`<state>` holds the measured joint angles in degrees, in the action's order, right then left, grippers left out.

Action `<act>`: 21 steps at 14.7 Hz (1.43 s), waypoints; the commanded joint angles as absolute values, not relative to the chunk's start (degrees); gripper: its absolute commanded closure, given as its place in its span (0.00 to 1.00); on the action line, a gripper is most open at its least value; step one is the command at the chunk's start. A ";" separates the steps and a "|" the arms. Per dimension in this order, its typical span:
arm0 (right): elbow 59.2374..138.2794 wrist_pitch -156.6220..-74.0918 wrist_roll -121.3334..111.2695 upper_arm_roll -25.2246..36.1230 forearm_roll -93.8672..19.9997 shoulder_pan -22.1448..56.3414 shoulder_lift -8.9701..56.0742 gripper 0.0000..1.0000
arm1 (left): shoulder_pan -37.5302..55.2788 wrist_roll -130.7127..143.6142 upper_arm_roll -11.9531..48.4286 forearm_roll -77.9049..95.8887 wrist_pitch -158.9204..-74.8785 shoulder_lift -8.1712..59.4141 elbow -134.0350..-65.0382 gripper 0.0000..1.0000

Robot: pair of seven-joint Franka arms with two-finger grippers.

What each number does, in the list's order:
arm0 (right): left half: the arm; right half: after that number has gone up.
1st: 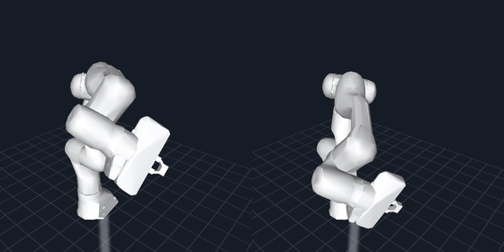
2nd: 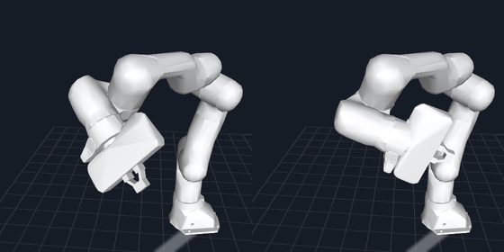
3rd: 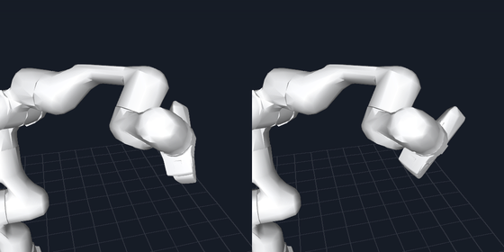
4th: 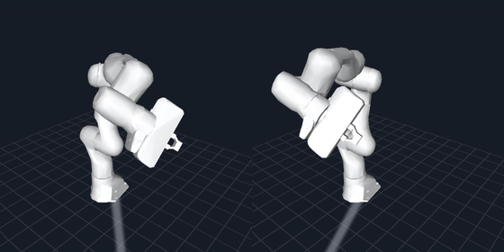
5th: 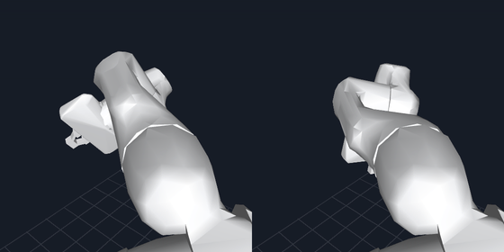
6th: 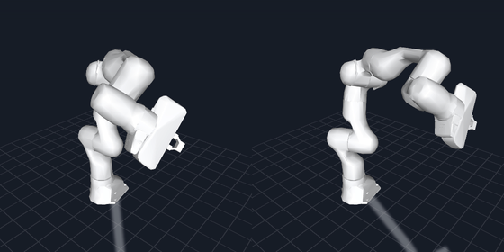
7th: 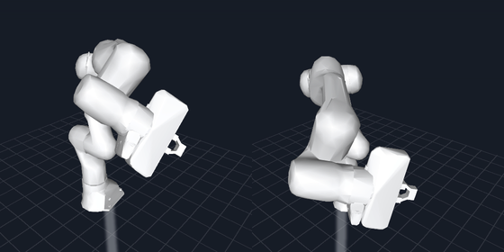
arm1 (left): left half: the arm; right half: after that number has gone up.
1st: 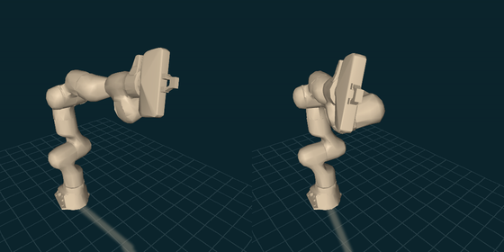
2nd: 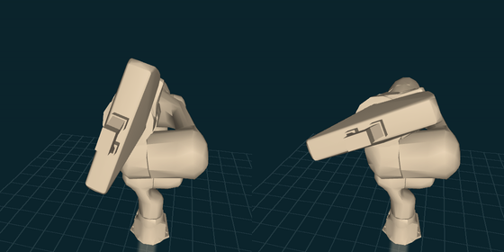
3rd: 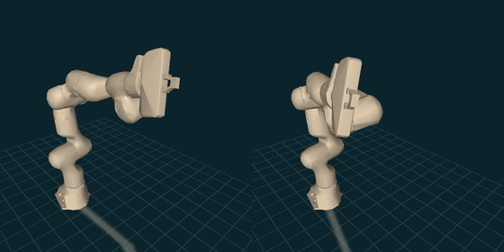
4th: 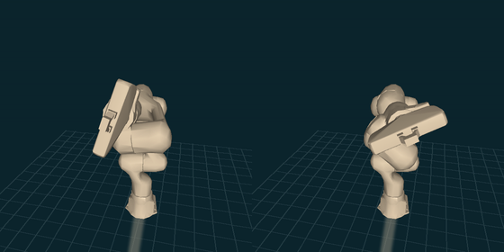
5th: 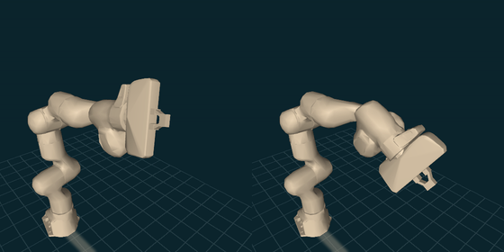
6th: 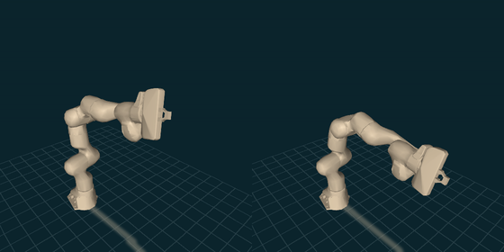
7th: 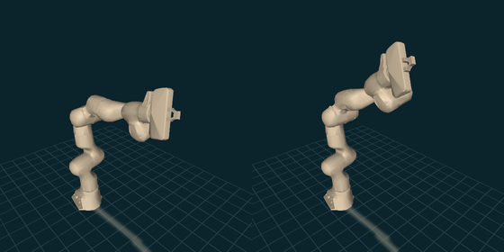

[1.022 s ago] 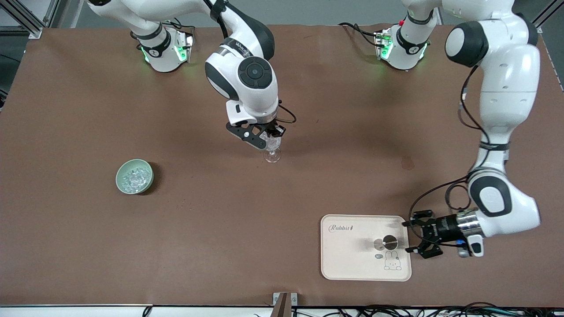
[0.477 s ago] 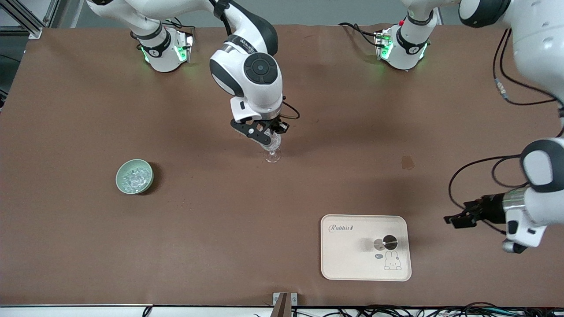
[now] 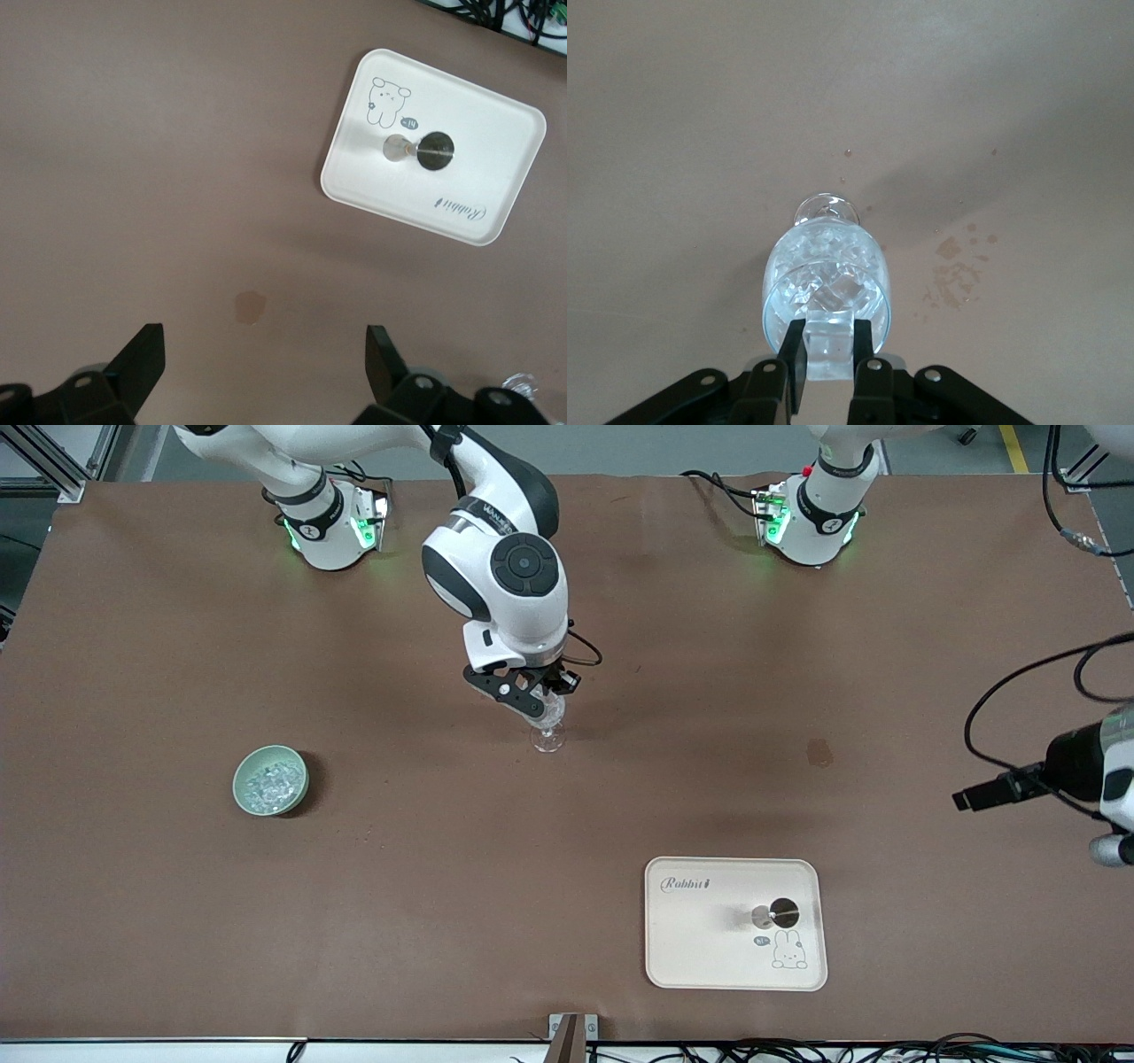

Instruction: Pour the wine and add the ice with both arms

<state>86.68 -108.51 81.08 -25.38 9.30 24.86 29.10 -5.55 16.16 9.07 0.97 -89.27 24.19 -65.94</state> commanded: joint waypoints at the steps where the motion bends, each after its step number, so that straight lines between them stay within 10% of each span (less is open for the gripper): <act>1: 87.19 -108.72 82.35 -25.75 10.81 24.87 28.92 0.79 | -5.36 11.18 9.76 -2.80 -87.11 18.12 -68.11 0.00; 4: 87.19 -108.63 82.35 -25.75 10.81 24.79 29.00 0.47 | -5.10 11.07 11.42 -2.81 -84.82 13.99 -68.29 0.00; 8: 86.66 -108.63 81.83 -25.75 10.64 24.35 29.00 0.41 | -5.01 11.69 14.50 -2.64 -83.58 6.79 -75.65 0.00; 12: 80.27 -103.21 76.49 -25.66 10.72 20.75 27.95 0.00 | 3.33 9.68 6.78 -2.64 -84.11 0.01 -84.97 0.00; 16: 78.05 -98.35 64.01 -25.58 12.30 12.15 19.62 0.00 | 4.75 8.53 6.68 -2.55 -89.89 -8.51 -97.27 0.00; 21: 78.39 -91.67 42.85 -12.78 12.40 8.53 10.83 0.00 | 3.87 6.42 6.42 -1.14 -89.65 -7.04 -95.81 0.00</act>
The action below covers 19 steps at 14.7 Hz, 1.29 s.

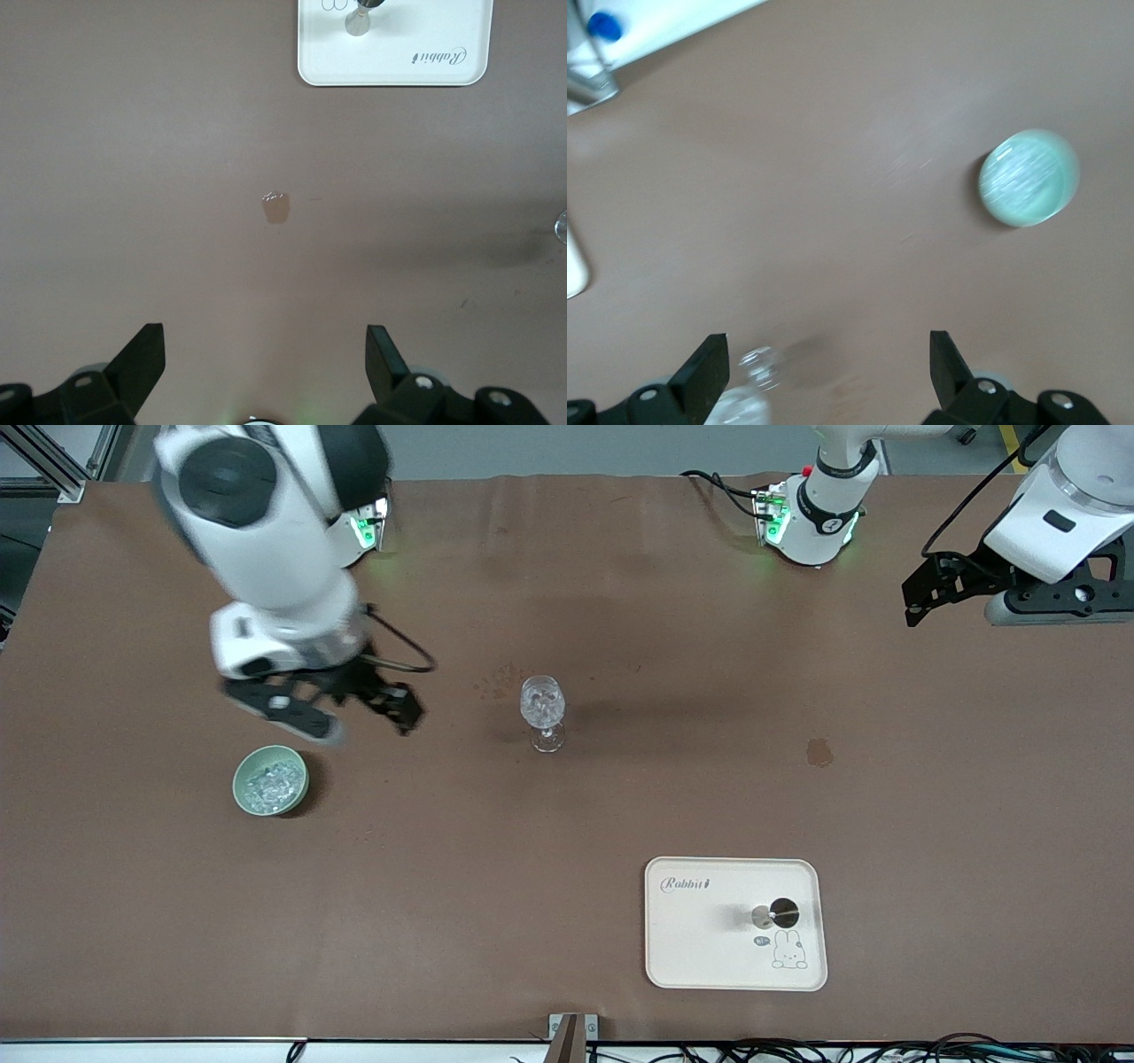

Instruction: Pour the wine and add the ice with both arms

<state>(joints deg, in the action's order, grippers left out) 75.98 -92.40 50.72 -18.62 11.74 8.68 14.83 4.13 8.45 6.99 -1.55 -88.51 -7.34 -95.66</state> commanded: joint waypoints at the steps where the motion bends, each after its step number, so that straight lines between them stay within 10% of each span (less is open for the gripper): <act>1: 78.49 -91.58 38.45 -9.79 12.22 8.35 9.85 0.00 | 3.87 6.33 6.42 -1.14 -89.65 -7.03 -95.80 0.00; 10: 79.28 -83.33 4.14 10.54 1.41 4.58 3.34 0.00 | 0.20 -0.69 5.10 1.49 -89.47 -6.07 -95.37 0.00; 19: 86.49 -86.22 2.99 4.66 0.35 -2.20 -0.79 0.00 | -1.41 -1.32 5.10 2.55 -89.47 -2.37 -90.61 0.00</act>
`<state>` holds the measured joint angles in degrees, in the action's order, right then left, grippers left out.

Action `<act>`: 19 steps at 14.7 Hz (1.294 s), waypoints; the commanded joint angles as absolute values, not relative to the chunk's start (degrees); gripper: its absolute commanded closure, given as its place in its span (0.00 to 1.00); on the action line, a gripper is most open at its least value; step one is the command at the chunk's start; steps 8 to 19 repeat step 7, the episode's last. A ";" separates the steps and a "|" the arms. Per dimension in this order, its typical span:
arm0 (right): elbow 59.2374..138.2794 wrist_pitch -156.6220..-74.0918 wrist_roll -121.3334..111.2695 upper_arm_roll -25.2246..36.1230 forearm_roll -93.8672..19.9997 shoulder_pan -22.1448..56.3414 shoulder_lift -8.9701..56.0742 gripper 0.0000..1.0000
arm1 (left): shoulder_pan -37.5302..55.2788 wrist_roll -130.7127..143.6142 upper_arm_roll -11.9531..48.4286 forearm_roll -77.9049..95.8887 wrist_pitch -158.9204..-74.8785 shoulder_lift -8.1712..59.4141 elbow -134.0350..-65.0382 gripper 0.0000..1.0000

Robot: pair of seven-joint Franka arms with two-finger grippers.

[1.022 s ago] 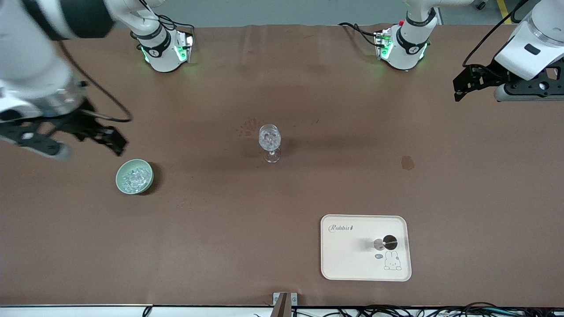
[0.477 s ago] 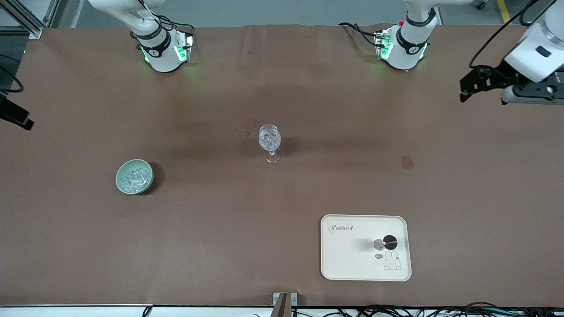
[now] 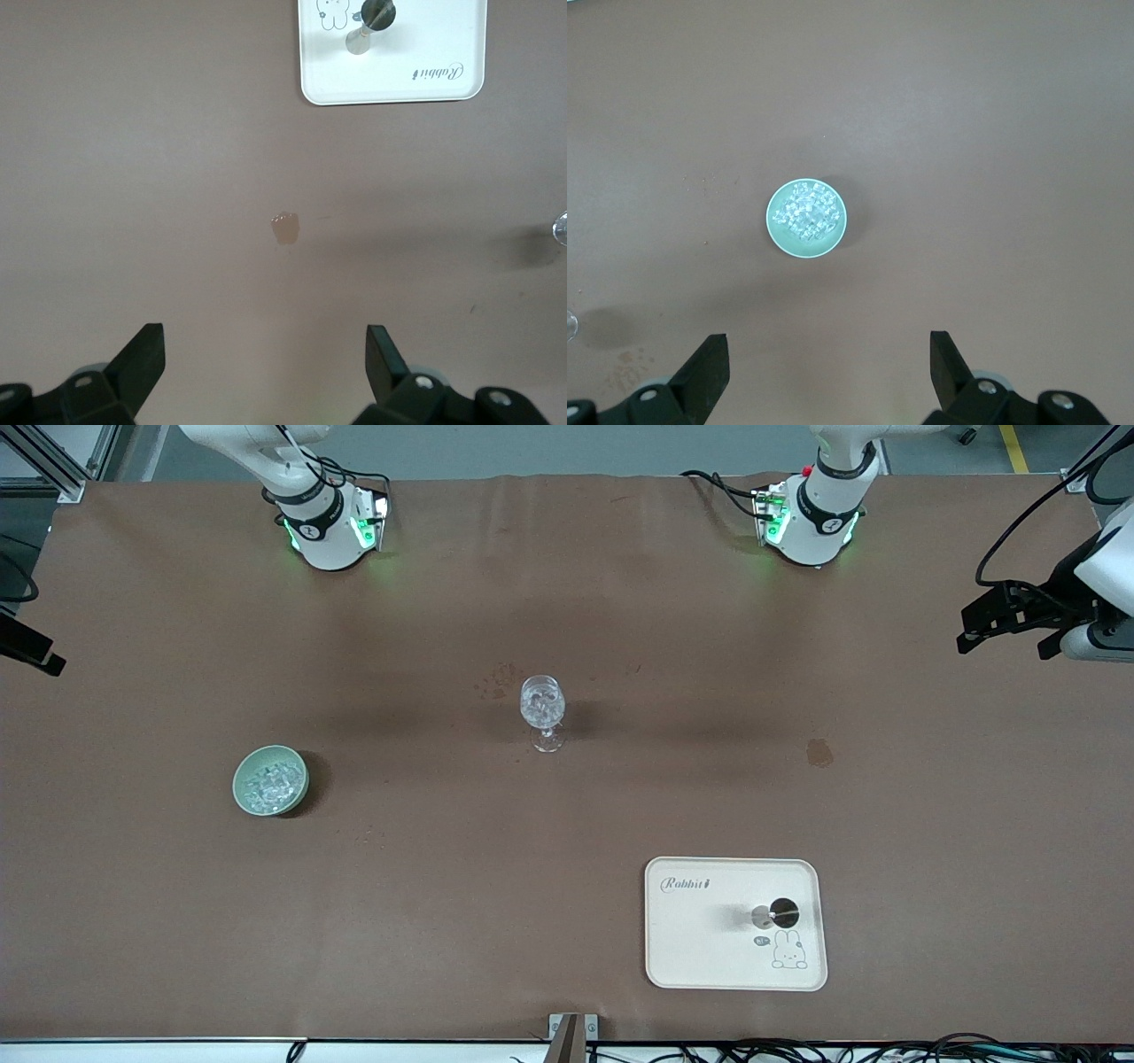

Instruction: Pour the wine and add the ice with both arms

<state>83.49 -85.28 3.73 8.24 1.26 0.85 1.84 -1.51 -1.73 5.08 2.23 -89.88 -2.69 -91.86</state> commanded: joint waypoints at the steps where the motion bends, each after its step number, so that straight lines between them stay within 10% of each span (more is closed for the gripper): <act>1: 86.48 -86.13 2.99 5.01 0.44 -1.24 -0.79 0.00 | -1.41 -1.14 5.36 2.55 -89.47 -2.46 -90.62 0.00; 19: 86.31 -86.13 3.08 5.71 0.44 -0.09 -0.79 0.00 | -0.97 -1.23 5.45 0.27 -89.47 -2.29 -89.56 0.00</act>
